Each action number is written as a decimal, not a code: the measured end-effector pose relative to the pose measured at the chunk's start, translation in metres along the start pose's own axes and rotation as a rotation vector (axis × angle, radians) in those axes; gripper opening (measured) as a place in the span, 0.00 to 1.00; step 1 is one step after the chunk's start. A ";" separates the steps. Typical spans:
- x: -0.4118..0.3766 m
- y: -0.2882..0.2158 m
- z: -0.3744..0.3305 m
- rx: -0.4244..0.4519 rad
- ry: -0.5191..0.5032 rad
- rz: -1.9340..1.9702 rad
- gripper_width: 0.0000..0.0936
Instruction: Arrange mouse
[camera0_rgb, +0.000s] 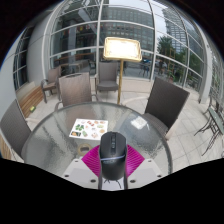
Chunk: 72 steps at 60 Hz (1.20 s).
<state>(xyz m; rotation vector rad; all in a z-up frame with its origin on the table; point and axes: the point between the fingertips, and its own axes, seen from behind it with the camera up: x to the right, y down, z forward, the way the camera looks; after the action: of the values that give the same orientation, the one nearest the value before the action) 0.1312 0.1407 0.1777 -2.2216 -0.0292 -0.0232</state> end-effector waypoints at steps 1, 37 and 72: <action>0.002 0.013 0.008 -0.026 -0.002 0.002 0.30; -0.019 0.183 0.085 -0.298 -0.054 -0.016 0.59; -0.047 0.054 -0.125 -0.044 -0.020 -0.046 0.92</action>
<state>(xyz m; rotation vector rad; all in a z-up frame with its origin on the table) 0.0846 0.0077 0.2091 -2.2653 -0.0914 -0.0271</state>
